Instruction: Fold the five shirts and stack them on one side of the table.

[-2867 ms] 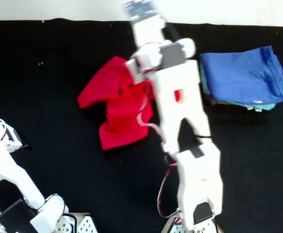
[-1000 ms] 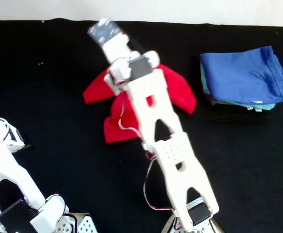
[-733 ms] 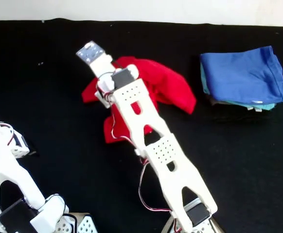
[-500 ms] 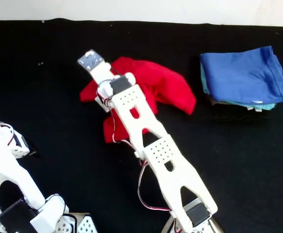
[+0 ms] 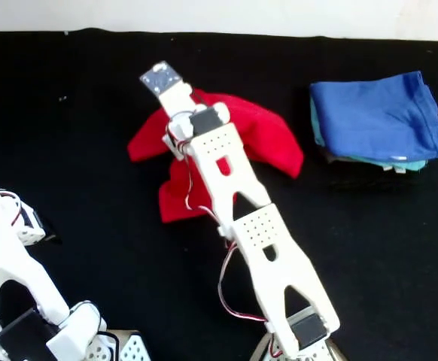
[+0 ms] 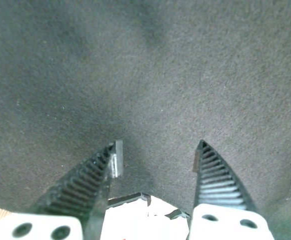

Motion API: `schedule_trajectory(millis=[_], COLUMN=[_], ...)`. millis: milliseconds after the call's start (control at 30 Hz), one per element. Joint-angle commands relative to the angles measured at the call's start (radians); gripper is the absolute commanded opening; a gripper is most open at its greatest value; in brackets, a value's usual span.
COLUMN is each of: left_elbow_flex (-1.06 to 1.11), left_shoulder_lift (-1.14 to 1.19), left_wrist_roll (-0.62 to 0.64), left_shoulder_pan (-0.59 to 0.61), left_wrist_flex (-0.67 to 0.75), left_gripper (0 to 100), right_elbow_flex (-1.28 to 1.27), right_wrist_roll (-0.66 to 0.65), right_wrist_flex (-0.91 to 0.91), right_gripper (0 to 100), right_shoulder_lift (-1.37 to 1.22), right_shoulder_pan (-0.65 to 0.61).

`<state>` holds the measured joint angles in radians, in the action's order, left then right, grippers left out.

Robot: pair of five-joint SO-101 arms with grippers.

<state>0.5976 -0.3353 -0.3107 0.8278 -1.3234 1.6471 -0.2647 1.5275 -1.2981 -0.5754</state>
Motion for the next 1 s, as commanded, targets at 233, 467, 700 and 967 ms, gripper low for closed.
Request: schedule_trajectory(millis=[233,467,700,967], left_elbow_flex=[-0.002,-0.005,-0.008,-0.008], left_shoulder_lift=[-0.027,-0.027,-0.033,-0.033], left_wrist_roll=[-0.008,-0.008,-0.008,-0.008], left_shoulder_pan=[-0.01,-0.01,-0.01,-0.002], left_wrist_flex=[0.003,0.003,-0.005,-0.006], left_gripper=[23,23,23,23], right_elbow_flex=[0.12,0.119,0.085,0.01], right_wrist_roll=[-0.005,-0.008,-0.008,-0.008], right_wrist_flex=[0.147,0.147,0.142,0.035], right_gripper=[0.7,0.7,0.9,1.0], right_shoulder_lift=[0.495,0.774,0.75,0.372], right_shoulder_pan=[-0.027,-0.163,-0.145,0.085])
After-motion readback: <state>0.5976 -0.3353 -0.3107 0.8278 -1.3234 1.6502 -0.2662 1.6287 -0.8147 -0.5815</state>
